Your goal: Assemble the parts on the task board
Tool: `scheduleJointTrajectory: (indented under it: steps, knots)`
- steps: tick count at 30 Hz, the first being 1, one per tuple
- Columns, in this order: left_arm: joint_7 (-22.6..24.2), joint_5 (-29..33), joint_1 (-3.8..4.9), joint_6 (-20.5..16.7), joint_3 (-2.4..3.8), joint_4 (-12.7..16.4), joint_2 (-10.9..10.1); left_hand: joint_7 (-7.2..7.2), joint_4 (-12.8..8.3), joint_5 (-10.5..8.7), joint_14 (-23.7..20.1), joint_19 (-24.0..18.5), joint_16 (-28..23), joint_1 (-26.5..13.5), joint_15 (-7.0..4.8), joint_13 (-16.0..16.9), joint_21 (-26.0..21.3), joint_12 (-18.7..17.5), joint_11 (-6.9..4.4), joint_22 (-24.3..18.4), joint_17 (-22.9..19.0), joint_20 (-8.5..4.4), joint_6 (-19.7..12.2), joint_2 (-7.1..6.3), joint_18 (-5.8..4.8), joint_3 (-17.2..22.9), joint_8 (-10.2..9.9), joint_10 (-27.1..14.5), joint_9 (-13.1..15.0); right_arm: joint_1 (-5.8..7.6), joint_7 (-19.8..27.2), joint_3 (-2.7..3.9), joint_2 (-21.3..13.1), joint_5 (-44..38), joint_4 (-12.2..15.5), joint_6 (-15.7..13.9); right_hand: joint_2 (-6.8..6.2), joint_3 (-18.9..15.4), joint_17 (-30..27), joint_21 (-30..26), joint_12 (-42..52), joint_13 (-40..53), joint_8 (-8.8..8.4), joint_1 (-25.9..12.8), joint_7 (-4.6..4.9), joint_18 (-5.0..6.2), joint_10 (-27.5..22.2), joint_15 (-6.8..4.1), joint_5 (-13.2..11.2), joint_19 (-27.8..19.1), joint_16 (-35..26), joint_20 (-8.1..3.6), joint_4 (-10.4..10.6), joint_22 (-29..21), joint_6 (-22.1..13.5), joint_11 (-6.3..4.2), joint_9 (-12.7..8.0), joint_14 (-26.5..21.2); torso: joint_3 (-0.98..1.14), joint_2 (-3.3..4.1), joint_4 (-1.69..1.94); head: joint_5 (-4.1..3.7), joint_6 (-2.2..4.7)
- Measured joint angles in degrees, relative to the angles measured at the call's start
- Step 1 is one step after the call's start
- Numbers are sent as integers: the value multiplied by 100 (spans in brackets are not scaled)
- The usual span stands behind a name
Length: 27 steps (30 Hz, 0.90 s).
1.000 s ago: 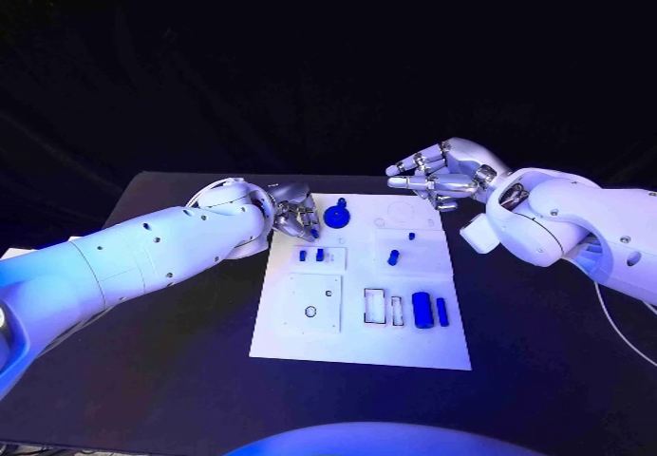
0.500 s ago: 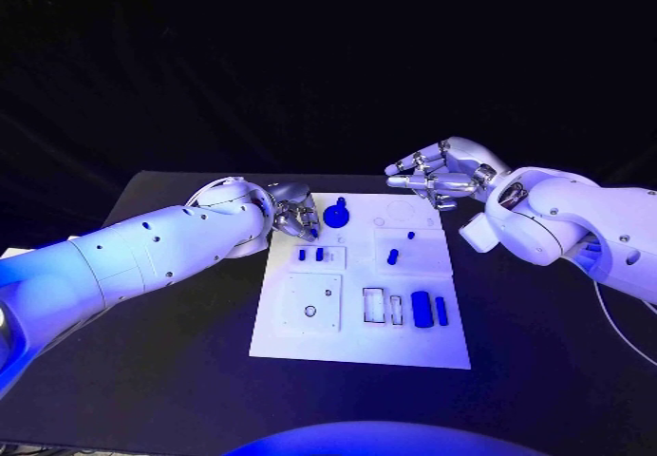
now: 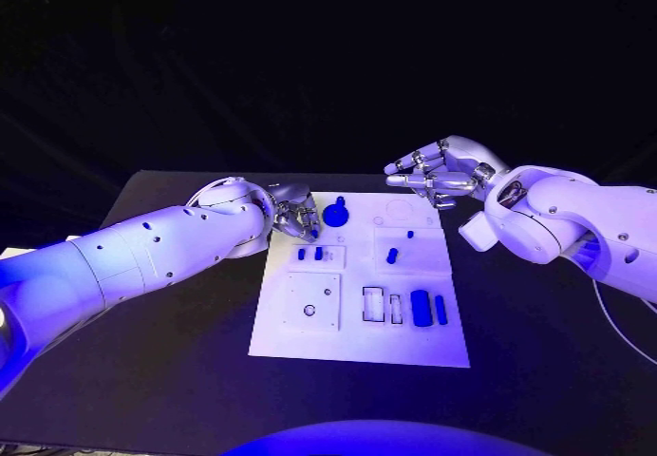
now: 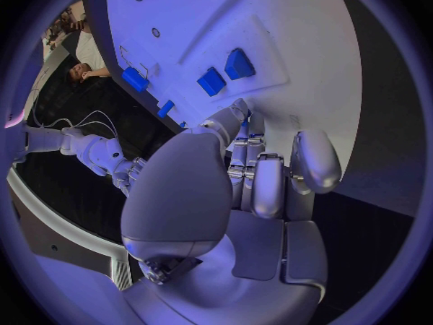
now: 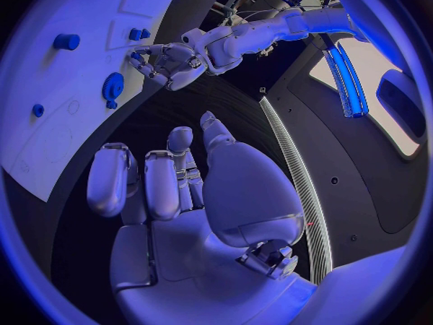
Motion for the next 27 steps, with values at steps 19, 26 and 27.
scheduleJointTrajectory:
  steps: [19, 26, 27]
  knots:
    - [-75, -1, -3, 64, -4, -21, 22, 234, -31, -18, -39, -63, 0, -152, 65, -32, -89, -228, 196, 0, -112, 20, -315, -152, 1, 31, -213, -197, -111, 0, -6, 0, -5, -2, 0, 14, 0, -18, -8, 0, 0, -17, 0, 0, 0, 0, -14, 0, 0, -21, 0, 21, 18, -19, 0, -14, 0, 0, 3, -2, 0, 4, 7]
    - [-136, -2, -6, 90, -6, -24, 15, 337, -46, -17, -61, -104, 0, -212, 145, -39, -118, -296, 266, 0, -149, 61, -571, -212, 0, 46, -235, -309, -191, 0, -6, 0, -10, -3, -10, 15, 0, -24, -8, 0, 0, -17, 0, 0, 0, 0, -19, 0, 0, -21, 0, 21, 25, -19, 0, -19, 0, 0, 2, -2, 0, 0, 10]
    - [-142, -3, -6, 91, -6, -24, 14, 350, -48, -17, -61, -90, 0, -220, 145, -39, -135, -297, 279, 0, -153, 74, -642, -220, 1, 47, -235, -322, -210, 0, -6, 0, -11, -3, -14, 15, 0, -25, -8, 0, 0, -16, 0, 0, 0, 0, -19, 0, 0, -21, 0, 21, 24, -19, 0, -19, 0, 0, 2, -2, 0, 0, 10]
